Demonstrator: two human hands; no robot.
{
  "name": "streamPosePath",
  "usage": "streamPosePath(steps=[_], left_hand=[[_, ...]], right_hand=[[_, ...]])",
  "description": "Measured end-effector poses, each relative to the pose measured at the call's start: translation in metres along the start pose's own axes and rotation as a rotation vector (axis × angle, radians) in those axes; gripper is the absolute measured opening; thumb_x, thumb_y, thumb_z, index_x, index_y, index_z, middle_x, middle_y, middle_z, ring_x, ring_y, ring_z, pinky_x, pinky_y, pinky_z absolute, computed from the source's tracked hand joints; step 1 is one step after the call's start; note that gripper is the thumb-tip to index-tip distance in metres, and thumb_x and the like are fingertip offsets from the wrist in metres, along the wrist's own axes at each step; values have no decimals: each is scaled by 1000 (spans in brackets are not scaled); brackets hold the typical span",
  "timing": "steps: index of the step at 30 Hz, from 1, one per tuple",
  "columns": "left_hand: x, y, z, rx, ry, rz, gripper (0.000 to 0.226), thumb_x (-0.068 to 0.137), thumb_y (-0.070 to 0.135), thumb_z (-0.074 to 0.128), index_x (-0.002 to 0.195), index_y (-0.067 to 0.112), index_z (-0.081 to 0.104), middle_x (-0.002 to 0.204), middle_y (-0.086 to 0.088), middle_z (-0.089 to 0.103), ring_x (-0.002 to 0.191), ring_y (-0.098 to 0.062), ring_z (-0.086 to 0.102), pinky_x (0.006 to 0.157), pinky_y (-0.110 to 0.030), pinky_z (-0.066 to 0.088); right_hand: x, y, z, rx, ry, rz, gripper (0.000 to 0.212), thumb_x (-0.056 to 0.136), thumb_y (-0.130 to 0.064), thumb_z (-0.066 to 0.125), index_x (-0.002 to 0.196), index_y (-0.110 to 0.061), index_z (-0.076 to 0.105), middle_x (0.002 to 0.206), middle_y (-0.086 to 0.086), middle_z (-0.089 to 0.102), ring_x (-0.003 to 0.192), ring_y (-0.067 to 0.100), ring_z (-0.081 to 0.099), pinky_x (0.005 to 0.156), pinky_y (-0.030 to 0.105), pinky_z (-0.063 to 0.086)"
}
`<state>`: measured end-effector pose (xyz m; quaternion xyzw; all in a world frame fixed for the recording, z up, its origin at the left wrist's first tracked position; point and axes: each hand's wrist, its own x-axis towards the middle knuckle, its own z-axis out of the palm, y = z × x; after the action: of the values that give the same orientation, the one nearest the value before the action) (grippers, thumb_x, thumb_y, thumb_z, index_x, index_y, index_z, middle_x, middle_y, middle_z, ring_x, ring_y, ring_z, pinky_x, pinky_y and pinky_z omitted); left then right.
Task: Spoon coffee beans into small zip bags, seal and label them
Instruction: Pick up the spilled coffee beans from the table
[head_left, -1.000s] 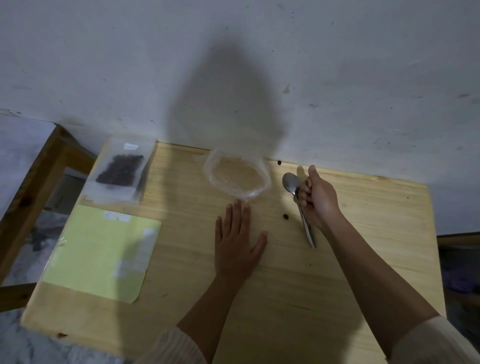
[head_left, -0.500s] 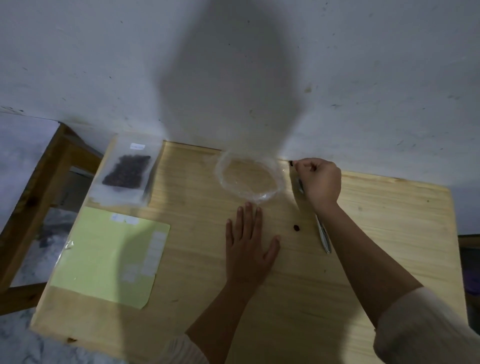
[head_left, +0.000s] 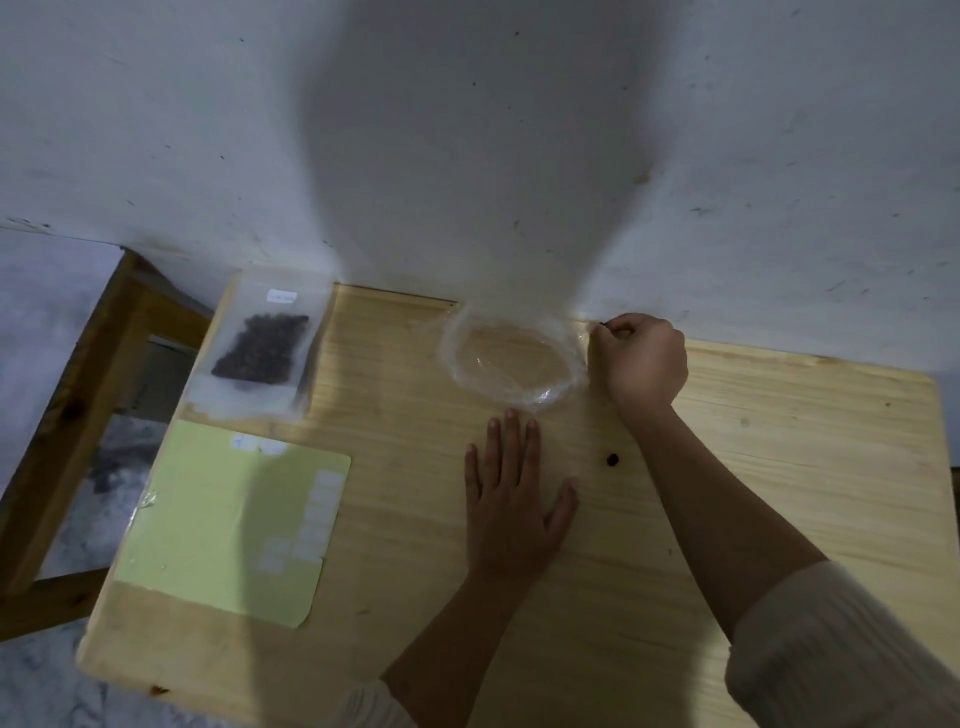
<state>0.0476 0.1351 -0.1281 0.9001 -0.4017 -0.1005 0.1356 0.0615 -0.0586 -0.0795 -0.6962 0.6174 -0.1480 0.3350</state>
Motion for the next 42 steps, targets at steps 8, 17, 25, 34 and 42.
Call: streamPosePath(steps=[8, 17, 25, 34, 42], left_hand=[[0, -1, 2, 12, -15, -5, 72, 90, 56, 36, 148, 16, 21, 157, -6, 17, 146, -21, 6, 116, -46, 9], [2, -2, 2, 24, 5, 11, 71, 88, 54, 36, 145, 12, 31, 154, -10, 26, 143, -26, 19, 114, -48, 13], [4, -4, 1, -29, -20, 24, 71, 87, 53, 35, 145, 11, 31, 154, -11, 26, 143, -28, 21, 115, -45, 9], [5, -45, -16, -178, -90, 319, 67, 86, 46, 31, 144, 13, 35, 156, -10, 19, 145, -20, 10, 115, -34, 9], [7, -67, -10, -41, -41, 476, 57, 90, 36, 43, 139, 7, 43, 150, -16, 33, 141, -25, 22, 114, -34, 21]], right_hand=[[-3, -1, 4, -73, -22, -27, 17, 79, -22, 54, 86, -21, 69, 82, -2, 69, 76, 22, 63, 68, 30, 48], [-23, 22, -27, 415, -12, -37, 8, 84, -17, 59, 85, -11, 64, 62, -7, 53, 60, 10, 51, 59, 21, 42], [-102, 58, -38, 746, 7, 225, 27, 94, -15, 43, 68, -19, 45, 59, -2, 38, 54, 11, 34, 52, 24, 30], [-142, 72, -24, 1731, -228, 387, 25, 58, -16, 63, 64, -15, 39, 48, -4, 32, 36, 7, 27, 36, 17, 18], [-148, 80, -23, 1859, -286, 345, 37, 43, -19, 77, 57, -13, 42, 58, 2, 43, 37, 10, 30, 36, 19, 24]])
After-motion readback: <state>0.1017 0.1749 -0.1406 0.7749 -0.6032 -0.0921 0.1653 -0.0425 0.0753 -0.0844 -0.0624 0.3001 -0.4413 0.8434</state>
